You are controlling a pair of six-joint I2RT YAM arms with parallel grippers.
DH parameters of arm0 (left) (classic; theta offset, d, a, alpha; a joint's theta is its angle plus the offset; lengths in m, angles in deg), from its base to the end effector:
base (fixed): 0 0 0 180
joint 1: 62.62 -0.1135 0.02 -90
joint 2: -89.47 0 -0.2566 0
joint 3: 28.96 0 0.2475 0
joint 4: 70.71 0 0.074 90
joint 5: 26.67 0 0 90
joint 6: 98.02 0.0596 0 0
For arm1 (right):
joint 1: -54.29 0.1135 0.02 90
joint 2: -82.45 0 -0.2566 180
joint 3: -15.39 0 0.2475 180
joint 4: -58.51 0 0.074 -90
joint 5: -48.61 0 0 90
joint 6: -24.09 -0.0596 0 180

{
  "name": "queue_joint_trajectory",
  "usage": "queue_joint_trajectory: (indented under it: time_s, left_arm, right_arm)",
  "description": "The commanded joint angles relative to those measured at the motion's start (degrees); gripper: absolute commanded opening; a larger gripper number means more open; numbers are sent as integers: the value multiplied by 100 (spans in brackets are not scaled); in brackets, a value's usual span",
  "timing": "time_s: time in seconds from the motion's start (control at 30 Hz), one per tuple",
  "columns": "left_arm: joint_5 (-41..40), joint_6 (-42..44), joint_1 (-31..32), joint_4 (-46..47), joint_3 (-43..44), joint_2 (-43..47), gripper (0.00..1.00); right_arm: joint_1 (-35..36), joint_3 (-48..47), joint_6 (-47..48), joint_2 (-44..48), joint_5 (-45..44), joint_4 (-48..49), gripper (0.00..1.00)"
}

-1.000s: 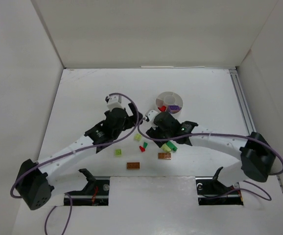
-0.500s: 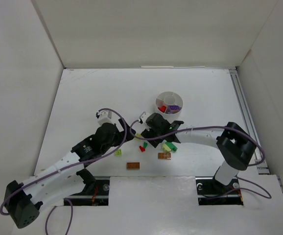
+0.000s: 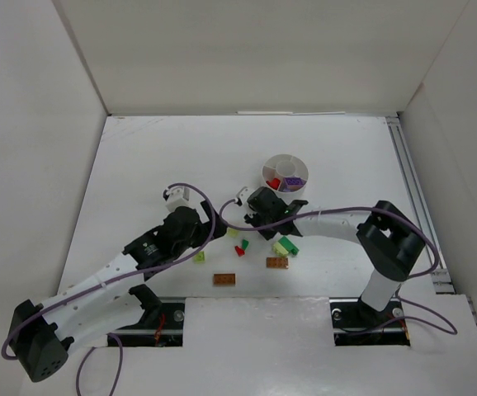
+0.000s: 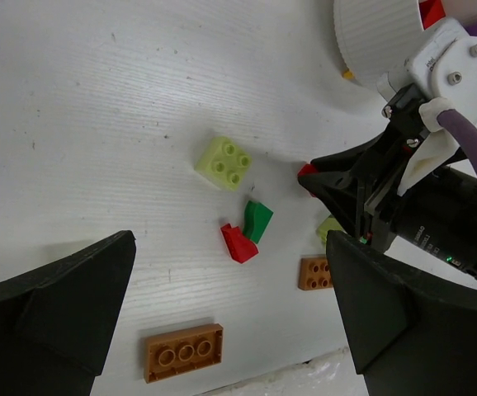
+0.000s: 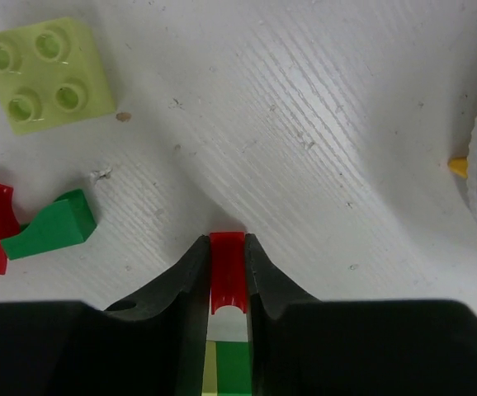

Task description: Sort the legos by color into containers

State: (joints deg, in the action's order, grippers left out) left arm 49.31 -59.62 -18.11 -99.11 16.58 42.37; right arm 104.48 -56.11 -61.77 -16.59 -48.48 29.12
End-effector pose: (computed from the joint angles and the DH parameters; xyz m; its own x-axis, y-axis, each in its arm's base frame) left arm 0.1577 -0.1348 0.2289 -0.6369 -0.4401 -0.6330 0.0504 0.7955 -0.6038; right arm 0.2313 0.2660 0.1409 -0.4832 -0.6917 -0.5368 -0.7560 0.6388 -0.1426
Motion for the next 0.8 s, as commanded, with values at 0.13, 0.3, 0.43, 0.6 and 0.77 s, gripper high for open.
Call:
queue_joint_trajectory:
  time_s: [0.13,0.3,0.43,0.6,0.77]
  left_arm:
    - [-197,-17,-13,-83,189,95,100]
    - [-258,-17,-13,-136,189,148,100]
    - [-259,-17,-13,-136,189,200,100]
    - [-259,35,-13,-136,189,68,100]
    - [-259,88,-13,-5,189,-99,100]
  right_arm:
    - [-1,-413,60,368,366,-64,17]
    - [-54,-720,60,1052,271,-170,15]
    - [-422,-1072,8,1247,-28,-170,14]
    - [-722,-1520,-54,1037,-696,-30,15]
    - [-950,-1916,192,432,-837,137,17]
